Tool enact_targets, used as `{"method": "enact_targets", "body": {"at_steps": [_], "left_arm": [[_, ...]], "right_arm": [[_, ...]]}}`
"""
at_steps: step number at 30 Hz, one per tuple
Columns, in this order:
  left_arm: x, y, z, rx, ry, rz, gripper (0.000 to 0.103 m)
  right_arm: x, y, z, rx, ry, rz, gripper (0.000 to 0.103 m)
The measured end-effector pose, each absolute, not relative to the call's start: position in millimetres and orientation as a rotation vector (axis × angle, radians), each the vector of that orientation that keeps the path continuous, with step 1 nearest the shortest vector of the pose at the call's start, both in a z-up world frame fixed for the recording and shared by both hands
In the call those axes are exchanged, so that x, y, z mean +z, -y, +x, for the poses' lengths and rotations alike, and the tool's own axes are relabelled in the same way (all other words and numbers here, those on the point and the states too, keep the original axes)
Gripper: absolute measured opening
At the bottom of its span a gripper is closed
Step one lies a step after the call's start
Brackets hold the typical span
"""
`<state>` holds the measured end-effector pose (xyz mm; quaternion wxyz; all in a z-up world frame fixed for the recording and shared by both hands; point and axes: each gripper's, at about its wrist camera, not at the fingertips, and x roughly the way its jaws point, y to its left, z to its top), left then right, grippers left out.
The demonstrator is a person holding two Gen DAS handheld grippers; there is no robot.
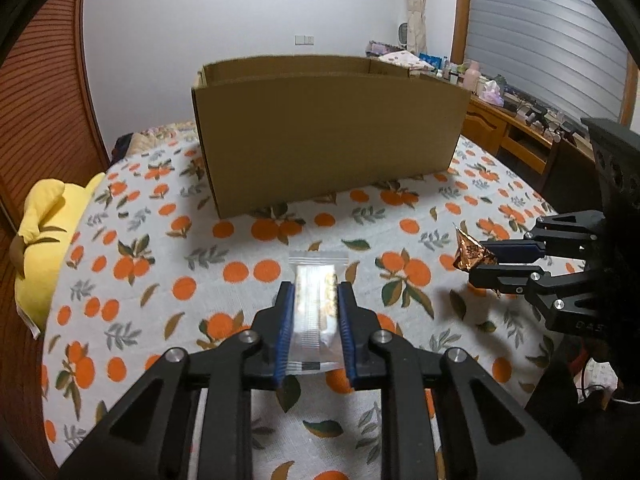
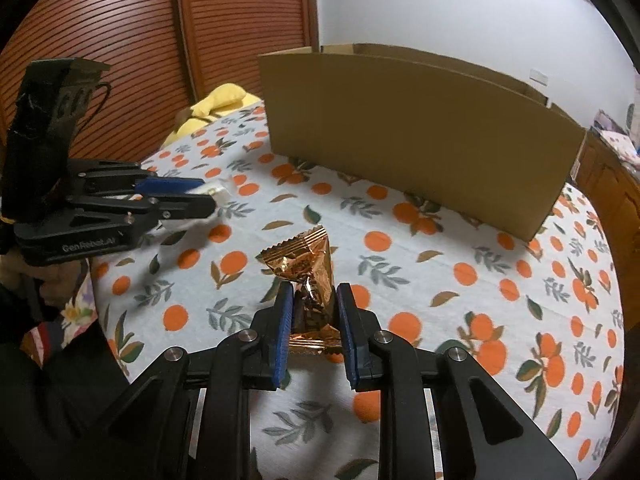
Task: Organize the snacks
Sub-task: 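Lift both held snacks and carry them over the open box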
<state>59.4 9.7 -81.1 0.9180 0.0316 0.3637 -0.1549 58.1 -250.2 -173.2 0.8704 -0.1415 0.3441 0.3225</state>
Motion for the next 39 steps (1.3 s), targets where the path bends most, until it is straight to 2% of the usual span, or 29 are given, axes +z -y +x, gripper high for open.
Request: {"method": "enact_targets", "body": {"at_steps": [23,39], "left_arm": [[-24,6,78,-0.347,-0.618,0.076,0.019],[20,9,153,-0.356,-0.533,0.062,0.019]], "right_arm": [[-120,299,73,0.572,-0.601,-0.216,0.020],[-64,294,127,0.594,-0.489,-0.220,0.020]]}}
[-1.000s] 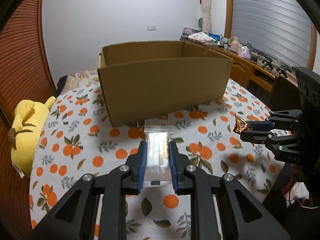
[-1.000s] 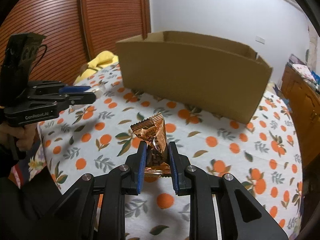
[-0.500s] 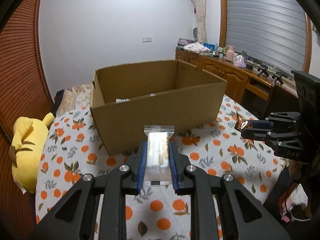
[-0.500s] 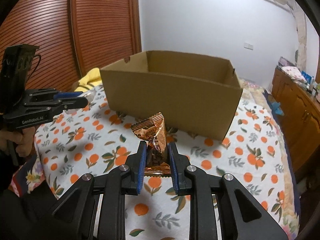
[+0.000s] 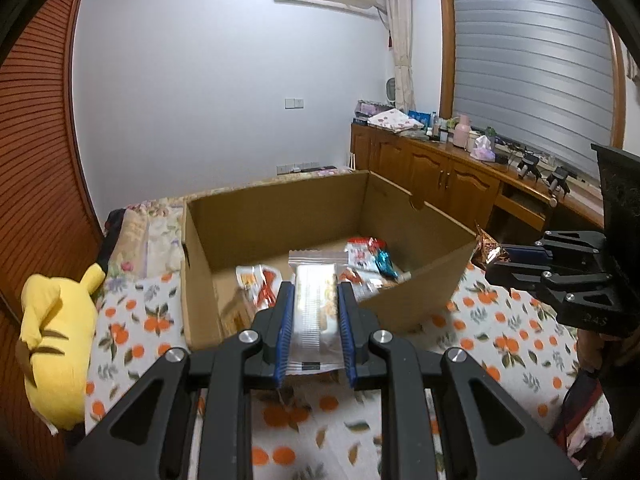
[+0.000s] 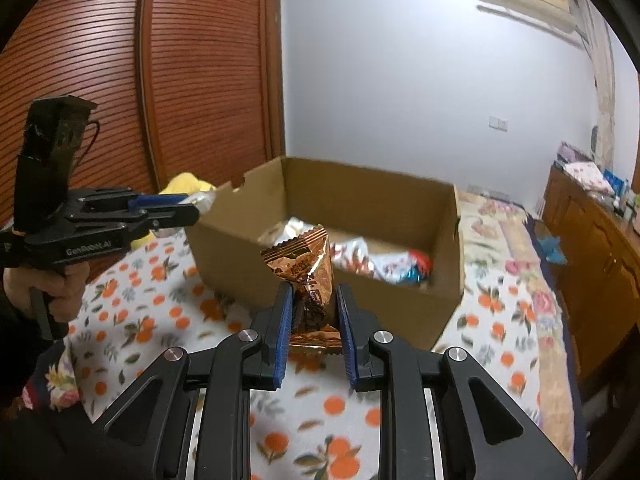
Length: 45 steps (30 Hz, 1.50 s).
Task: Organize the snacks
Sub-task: 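Lift both held snacks and carry them over the open box, then open both tools to drop the snacks into the box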
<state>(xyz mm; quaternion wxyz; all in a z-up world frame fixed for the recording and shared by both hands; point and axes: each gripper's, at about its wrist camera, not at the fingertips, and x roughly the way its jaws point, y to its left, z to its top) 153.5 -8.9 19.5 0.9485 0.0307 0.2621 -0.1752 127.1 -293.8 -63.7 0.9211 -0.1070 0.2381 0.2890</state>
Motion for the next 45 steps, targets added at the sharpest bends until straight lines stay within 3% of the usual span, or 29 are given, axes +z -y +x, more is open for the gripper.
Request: {"method": "enact_targets", "body": {"at_steps": [25,33,35,37,45], "left_arm": [[16,18,260,-0.307,-0.608,0.081,0.020],[15,14,266,-0.278,-0.604,0.061,0.029],[16,13,265,-0.273,-0.603,0.057,0.037],[16,13,263,-0.266,-0.598,0.058,0.038],[21,13,237,-0.257,-0.584,0.055,0.046]], "right_arm": [[-65,252,246,0.634,-0.538,-0.260,0.020],[-72,245,260,0.625,-0.574,-0.247,0.022],[-72,245,261,0.626,-0.578,-0.242,0.024],[-73,245,261,0.613,-0.578,-0.239,0.032],[-68,250,244,0.593,-0.568,-0.220,0.036]]}}
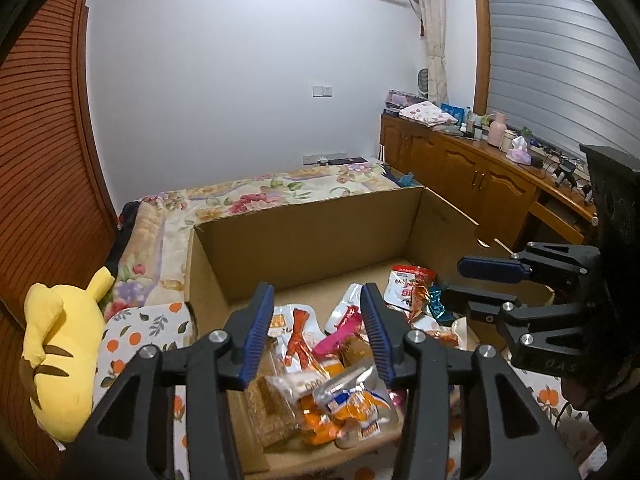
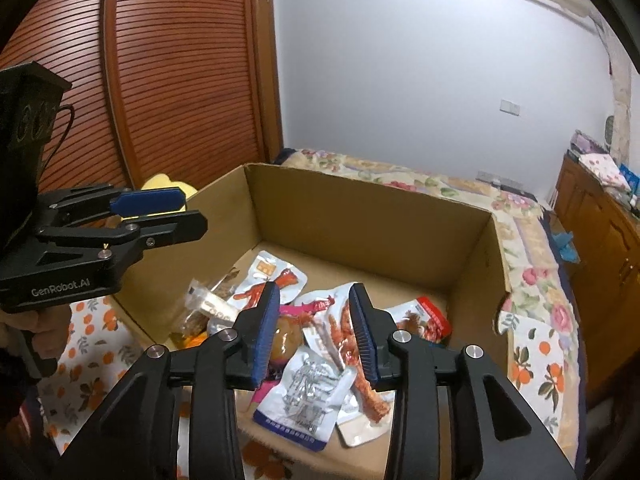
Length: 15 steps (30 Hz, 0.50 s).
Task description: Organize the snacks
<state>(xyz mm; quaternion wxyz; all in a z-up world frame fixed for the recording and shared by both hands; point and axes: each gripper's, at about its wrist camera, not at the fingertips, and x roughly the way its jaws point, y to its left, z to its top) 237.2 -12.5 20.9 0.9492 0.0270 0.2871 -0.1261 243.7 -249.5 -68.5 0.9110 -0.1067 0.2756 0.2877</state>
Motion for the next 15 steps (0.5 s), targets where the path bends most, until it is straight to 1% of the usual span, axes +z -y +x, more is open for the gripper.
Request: {"method": "enact_targets", "body": {"at_steps": [15], "left_arm": [[47,11,161,-0.240,-0.525,0.069,0.050]], "right_arm": [[-44,267,169,0.556,-0.482,-0.188,0.043]]}}
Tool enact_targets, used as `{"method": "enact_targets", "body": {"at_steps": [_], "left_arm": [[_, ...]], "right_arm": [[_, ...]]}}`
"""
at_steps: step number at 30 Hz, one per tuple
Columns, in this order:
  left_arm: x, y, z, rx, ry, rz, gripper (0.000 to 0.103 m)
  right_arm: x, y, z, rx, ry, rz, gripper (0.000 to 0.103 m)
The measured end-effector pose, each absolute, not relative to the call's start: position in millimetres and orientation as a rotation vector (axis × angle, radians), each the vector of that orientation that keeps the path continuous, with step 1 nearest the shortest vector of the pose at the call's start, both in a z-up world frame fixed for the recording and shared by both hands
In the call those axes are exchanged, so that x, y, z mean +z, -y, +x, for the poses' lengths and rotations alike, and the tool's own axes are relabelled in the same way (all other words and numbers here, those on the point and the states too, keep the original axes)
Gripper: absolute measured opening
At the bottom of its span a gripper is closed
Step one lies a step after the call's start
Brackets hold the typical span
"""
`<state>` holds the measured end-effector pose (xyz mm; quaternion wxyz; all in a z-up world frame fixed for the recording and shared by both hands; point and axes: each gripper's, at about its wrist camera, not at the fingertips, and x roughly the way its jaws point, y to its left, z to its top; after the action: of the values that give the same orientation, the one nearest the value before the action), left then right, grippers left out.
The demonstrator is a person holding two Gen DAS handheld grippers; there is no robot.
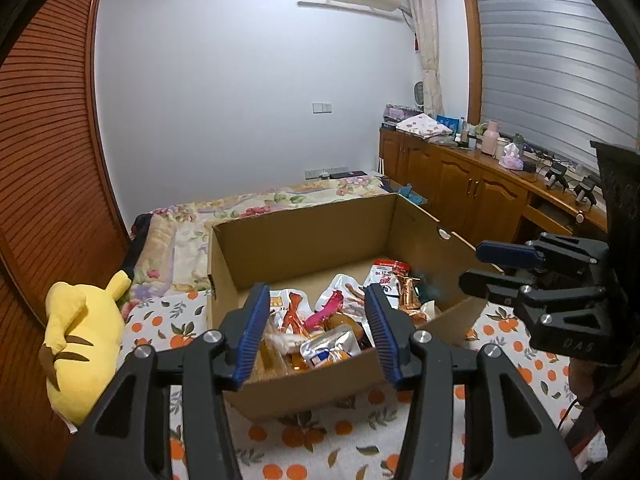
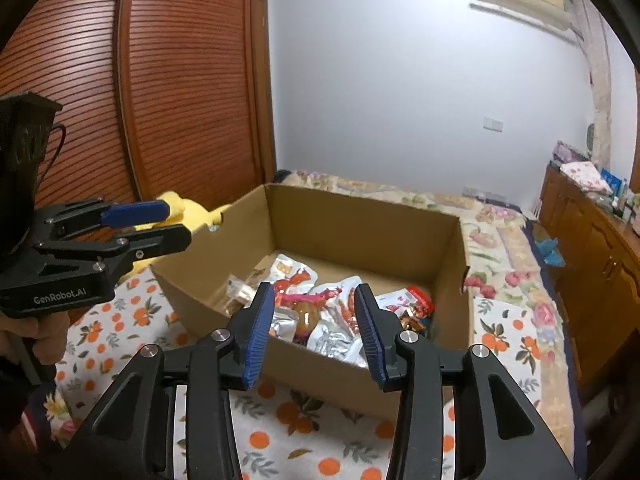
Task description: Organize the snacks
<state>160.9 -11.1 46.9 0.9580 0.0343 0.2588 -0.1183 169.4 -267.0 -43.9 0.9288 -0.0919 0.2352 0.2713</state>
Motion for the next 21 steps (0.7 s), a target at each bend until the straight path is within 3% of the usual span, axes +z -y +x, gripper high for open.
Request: {"method": "enact_targets", "body": {"at_steps": [3,6,16,21], "left_arm": [[51,10,146,-0.232,-0.517,0.068,0.055],[57,9,131,-0.217,-0.487,0.060,0.072],[72,5,99,-0.176,-0.442,0.054,0.092],[77,5,87,-0.156,-0.420,0.061,0.101]], "right_arm": [[-39,270,157,0.550,-0.462,-0.185,0.047],[-33,271,143,0.537,-0.434,-0.182,0.053],[-21,279,114,0.485,-0.382,-0.160,0.082],[-17,283,107,0.462,-0.373,-0.139,0.088]]}}
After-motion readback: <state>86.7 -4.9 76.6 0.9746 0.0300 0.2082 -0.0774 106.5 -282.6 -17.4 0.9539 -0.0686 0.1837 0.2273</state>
